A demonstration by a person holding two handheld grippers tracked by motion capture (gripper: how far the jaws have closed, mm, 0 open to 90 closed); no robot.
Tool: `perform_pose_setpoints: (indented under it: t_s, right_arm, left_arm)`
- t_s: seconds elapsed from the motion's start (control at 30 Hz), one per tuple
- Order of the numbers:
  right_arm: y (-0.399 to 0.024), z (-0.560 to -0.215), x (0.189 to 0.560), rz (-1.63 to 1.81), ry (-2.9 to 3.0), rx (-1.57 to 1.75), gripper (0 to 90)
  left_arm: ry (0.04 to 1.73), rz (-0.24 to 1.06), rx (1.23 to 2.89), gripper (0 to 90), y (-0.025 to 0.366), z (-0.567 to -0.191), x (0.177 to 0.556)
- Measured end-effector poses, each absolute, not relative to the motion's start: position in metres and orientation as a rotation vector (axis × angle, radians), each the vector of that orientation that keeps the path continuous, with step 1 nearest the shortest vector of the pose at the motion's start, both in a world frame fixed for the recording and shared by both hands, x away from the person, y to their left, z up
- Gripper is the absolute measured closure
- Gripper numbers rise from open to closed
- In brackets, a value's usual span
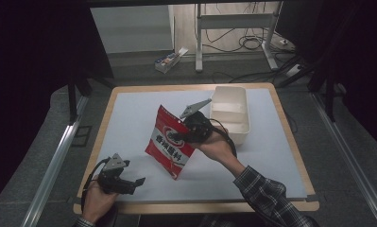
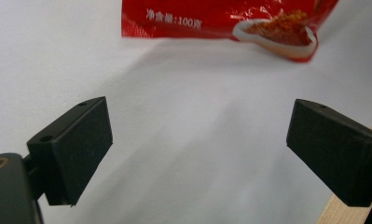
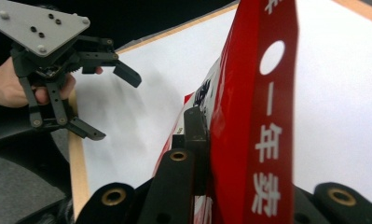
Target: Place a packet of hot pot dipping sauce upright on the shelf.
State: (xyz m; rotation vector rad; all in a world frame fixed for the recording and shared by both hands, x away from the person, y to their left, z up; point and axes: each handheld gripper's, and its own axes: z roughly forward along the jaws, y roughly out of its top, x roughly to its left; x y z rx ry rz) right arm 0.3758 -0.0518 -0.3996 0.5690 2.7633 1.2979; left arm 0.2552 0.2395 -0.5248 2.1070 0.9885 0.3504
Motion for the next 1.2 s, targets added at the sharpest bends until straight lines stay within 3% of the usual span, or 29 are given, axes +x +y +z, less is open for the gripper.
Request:
perform_pose_setpoints:
  t_s: [0.6, 1.2]
  right_arm:
    - [-0.063, -0.377, 0.398, 1.211, 2.643, 0.585, 88.0]
    - [-0.08, -0.352, 0.431, 1.199, 2.57, 0.619, 87.9]
  left_arm:
    - [0.995, 0.349, 2.087, 6.9, 0.241, -0.525, 0.255]
    - [0.961, 0.402, 2.105, 1.1, 0.239, -0.527, 0.256]
